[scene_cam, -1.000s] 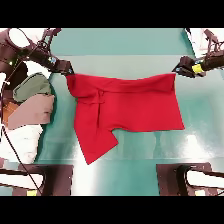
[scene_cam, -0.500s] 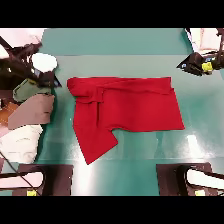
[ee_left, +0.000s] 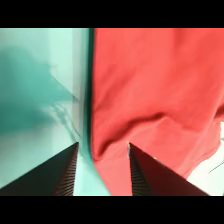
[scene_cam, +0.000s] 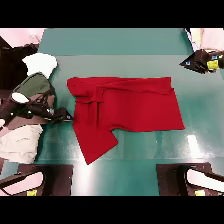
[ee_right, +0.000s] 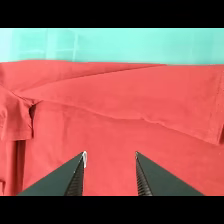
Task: Fold the shirts.
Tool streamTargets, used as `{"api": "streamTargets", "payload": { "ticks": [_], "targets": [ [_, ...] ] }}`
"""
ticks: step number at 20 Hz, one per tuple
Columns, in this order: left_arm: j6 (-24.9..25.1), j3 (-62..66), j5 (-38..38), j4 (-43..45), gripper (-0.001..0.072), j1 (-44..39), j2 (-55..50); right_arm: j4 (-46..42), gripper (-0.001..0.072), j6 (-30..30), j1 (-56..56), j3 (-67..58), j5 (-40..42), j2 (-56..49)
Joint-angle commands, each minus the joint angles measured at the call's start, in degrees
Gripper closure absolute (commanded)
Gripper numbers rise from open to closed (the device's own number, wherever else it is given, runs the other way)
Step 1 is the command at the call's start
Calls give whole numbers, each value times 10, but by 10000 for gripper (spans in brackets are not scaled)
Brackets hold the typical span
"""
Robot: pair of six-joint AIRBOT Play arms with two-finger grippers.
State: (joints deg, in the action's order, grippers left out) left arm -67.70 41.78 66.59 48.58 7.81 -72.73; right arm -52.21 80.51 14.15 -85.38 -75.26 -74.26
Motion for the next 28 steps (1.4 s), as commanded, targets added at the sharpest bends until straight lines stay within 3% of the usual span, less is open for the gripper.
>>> {"api": "streamTargets", "payload": {
  "ticks": [1, 6, 7, 8, 11, 14, 17, 20, 24, 27, 28],
  "targets": [
    [7, -50, -13, -23, 340, -10, 4, 2, 358, -1, 0, 0, -6, 1],
    [6, -63, -46, -49, 363, -78, 3, 0, 357, -1, 1, 0, -12, 2],
    [7, -63, -51, -64, 631, -84, 4, -4, 358, -1, 5, 1, -26, 2],
    [7, -59, -48, -76, 683, -84, 4, -5, 358, -1, 13, 7, -49, 2],
    [6, -10, -3, -39, 684, -84, 17, -50, 358, -2, 58, 87, -94, 22],
    [-17, 50, 11, 36, 684, -84, 56, -156, 355, -3, 116, 226, -83, 66],
    [-28, 83, 11, 59, 683, -84, 81, -163, 172, -35, 170, 341, -72, 86],
    [-28, 84, 21, 55, 683, -84, 84, -164, 177, -77, 202, 415, -61, 78],
    [-28, 84, 32, 55, 683, -84, 84, -162, 202, -78, 214, 457, -14, 52],
    [-29, 84, 34, 54, 683, -84, 84, -105, 223, -97, 214, 461, 1, 31],
    [-30, 84, 34, 55, 683, -84, 84, -90, 259, -103, 214, 461, 5, 25]
  ]
}}
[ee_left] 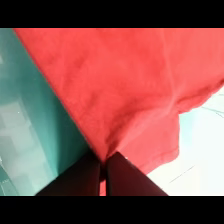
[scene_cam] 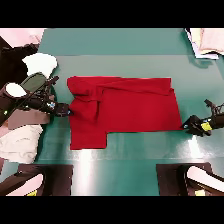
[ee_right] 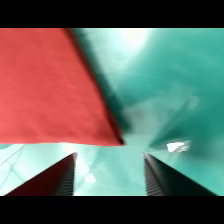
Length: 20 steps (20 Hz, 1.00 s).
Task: Fold the shirts.
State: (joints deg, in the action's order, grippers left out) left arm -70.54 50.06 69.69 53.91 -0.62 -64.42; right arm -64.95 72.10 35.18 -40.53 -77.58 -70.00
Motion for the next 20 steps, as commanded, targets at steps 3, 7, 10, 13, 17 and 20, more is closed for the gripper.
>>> {"api": "streamTargets", "payload": {
  "ticks": [3, 7, 10, 13, 17, 20],
  "targets": [
    [-2, 1, 8, 1, 683, 0, 1, 55, 285, -21, 4, 12, 40, -29],
    [-10, 3, 0, 0, 683, 0, 1, 57, 699, -33, 4, -3, 46, -27],
    [-18, 64, -2, 1, 684, 2, 1, 118, 700, -39, 1, -48, 40, 8],
    [-29, 201, -2, 1, 684, 2, 10, 214, 700, -40, -30, -137, 53, 75],
    [-30, 440, -5, 2, 684, 2, 33, 291, 700, -40, -85, -307, 111, 171],
    [-33, 625, 3, 1, 684, 2, 51, 291, 701, -40, -98, -448, 168, 236]
  ]
}}
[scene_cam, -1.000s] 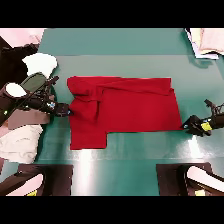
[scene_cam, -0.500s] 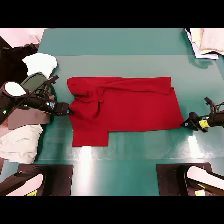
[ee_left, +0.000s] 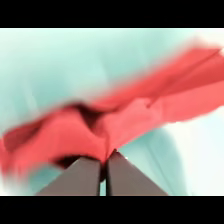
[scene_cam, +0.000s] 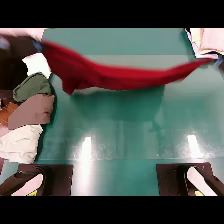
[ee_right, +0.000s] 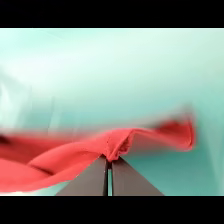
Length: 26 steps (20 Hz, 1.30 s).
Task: Fold the shirts.
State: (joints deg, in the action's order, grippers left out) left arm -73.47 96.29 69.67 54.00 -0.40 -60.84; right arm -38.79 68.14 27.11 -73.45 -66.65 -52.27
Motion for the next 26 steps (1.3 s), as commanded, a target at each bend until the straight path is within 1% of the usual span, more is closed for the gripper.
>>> {"api": "streamTargets", "payload": {
  "ticks": [1, 3, 6, 7, 9, 11, 14, 16, 19, 21, 23, 24, 26],
  "targets": [
    [-9, 215, 3, 0, 684, 0, 20, 26, 700, -1, -16, -158, 73, 78],
    [-16, 288, -12, -2, 684, 0, 44, 26, 700, -1, 3, -226, 90, 114],
    [-16, 293, -72, -3, 684, 0, 115, 13, 701, 0, 54, -300, 85, 148],
    [-16, 293, -87, -3, 684, 0, 134, -17, 701, 12, 68, -322, 75, 153],
    [-16, 293, -109, -3, 684, 0, 164, -78, 701, 71, 87, -369, 45, 143],
    [-18, 291, -107, 0, 685, 0, 168, -125, 702, 125, 84, -418, -12, 106],
    [-62, 218, -70, 43, 685, 0, 155, -154, 702, 204, 59, -477, -170, 15],
    [-76, 144, -17, 46, 684, 0, 125, -165, 702, 231, 42, -469, -254, -50],
    [-75, 62, 101, 40, 684, 0, 36, -256, 702, 250, -6, -384, -314, -125],
    [-75, 26, 127, 41, 684, 0, -32, -310, 702, 248, -46, -330, -347, -179],
    [-75, 0, 118, 40, 684, 0, -98, -336, 702, 241, -81, -283, -328, -226],
    [-72, -2, 115, 41, 684, 0, -133, -334, 702, 239, -94, -262, -307, -249],
    [-45, -2, 97, 41, 684, 0, -197, -335, 702, 235, -116, -236, -256, -291]
  ]
}}
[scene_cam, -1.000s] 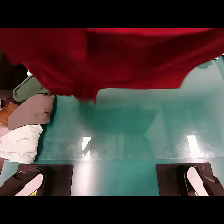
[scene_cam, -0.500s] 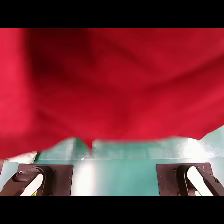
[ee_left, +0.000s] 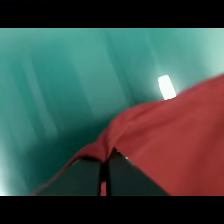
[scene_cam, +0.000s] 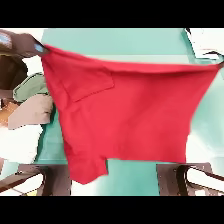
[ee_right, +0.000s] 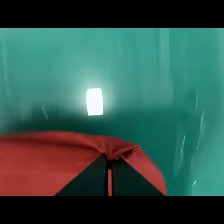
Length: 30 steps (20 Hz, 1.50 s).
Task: Fold the shirts.
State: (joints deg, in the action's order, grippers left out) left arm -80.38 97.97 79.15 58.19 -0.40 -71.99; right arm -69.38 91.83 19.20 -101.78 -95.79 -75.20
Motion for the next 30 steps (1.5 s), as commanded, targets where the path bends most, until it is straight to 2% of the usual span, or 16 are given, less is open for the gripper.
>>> {"api": "streamTargets", "payload": {
  "ticks": [1, 4, 9, 11, 14, 20, 23, 29, 30],
  "targets": [
    [43, -19, -17, -1, 683, 0, -113, -28, 702, -5, -43, 56, 66, -80],
    [68, -18, -103, -1, 684, 0, -162, -28, 702, -8, -57, 61, 160, -130],
    [100, -18, -285, -1, 683, 0, -183, -28, 702, -8, -70, 61, 282, -163],
    [104, -18, -304, 1, 683, 0, -191, -29, 702, -17, -80, 61, 315, -163],
    [133, -18, -256, 30, 684, 0, -209, -32, 702, -19, -94, 61, 303, -163],
    [133, -19, -34, 146, 683, 0, -210, -150, 702, -5, -146, 62, 140, -163],
    [124, -19, 41, 181, 683, 0, -210, -161, 702, -3, -159, 62, 108, -163],
    [76, -54, 74, 180, 682, 0, -211, -156, 697, 2, -165, 62, 56, -183],
    [64, -67, 73, 180, 682, 0, -211, -156, 640, 1, -165, 62, 57, -182]
  ]
}}
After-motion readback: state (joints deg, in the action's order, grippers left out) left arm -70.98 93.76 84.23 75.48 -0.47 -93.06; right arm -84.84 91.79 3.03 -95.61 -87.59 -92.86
